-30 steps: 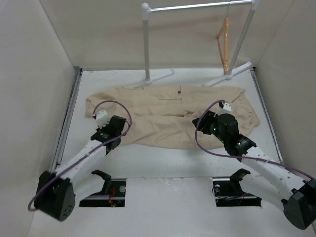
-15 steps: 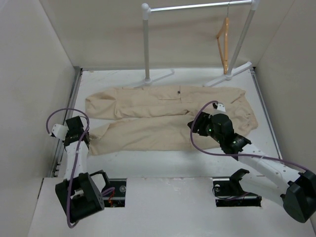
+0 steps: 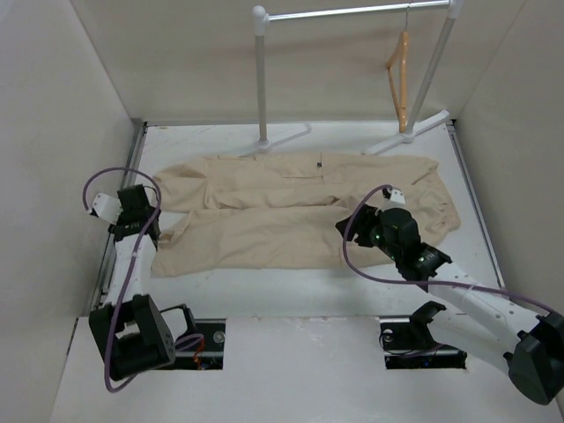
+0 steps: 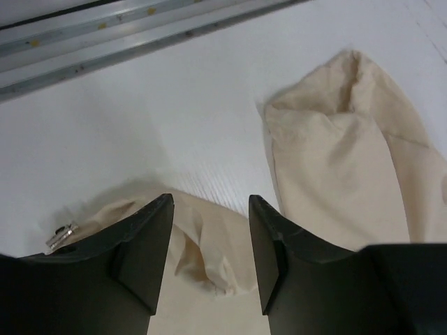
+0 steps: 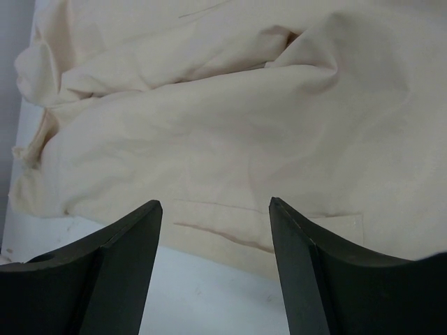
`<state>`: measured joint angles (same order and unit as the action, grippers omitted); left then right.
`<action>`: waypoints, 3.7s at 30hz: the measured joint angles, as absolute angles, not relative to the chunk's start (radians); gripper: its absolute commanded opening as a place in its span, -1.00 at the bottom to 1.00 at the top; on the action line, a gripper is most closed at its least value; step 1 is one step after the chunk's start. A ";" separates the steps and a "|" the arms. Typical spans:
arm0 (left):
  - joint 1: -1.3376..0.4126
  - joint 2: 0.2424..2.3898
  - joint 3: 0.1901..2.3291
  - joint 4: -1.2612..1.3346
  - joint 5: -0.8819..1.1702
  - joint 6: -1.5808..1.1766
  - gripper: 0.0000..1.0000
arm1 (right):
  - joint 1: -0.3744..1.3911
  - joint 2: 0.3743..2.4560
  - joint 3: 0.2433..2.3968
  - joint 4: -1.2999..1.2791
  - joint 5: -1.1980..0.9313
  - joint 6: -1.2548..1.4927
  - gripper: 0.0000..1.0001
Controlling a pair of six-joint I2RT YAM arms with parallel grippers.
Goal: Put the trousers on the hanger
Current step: Flatten out the trousers at the center of the board, then fold the trousers at the center of the board.
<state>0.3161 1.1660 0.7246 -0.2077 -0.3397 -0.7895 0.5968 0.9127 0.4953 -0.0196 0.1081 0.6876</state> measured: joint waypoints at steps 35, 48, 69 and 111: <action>0.175 1.449 0.846 -0.018 -0.442 -0.817 -0.04 | 0.500 0.670 0.472 -0.189 0.215 0.714 -0.20; -0.255 0.999 0.376 0.020 -0.461 -0.875 0.01 | 0.167 0.448 0.392 -0.387 0.361 0.818 0.05; -0.552 0.732 0.203 0.011 -0.411 -0.923 -0.09 | -0.266 1.026 0.376 -0.244 0.370 0.892 0.22; 0.100 0.548 0.264 -0.334 -0.315 -0.891 0.03 | -0.191 0.964 0.390 -0.044 0.266 0.932 -0.80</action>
<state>0.1001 0.5476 0.2642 -0.3336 -0.3145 -0.8913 -0.1909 0.9642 0.3901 -0.0441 0.2657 0.9318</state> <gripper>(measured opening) 0.517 0.101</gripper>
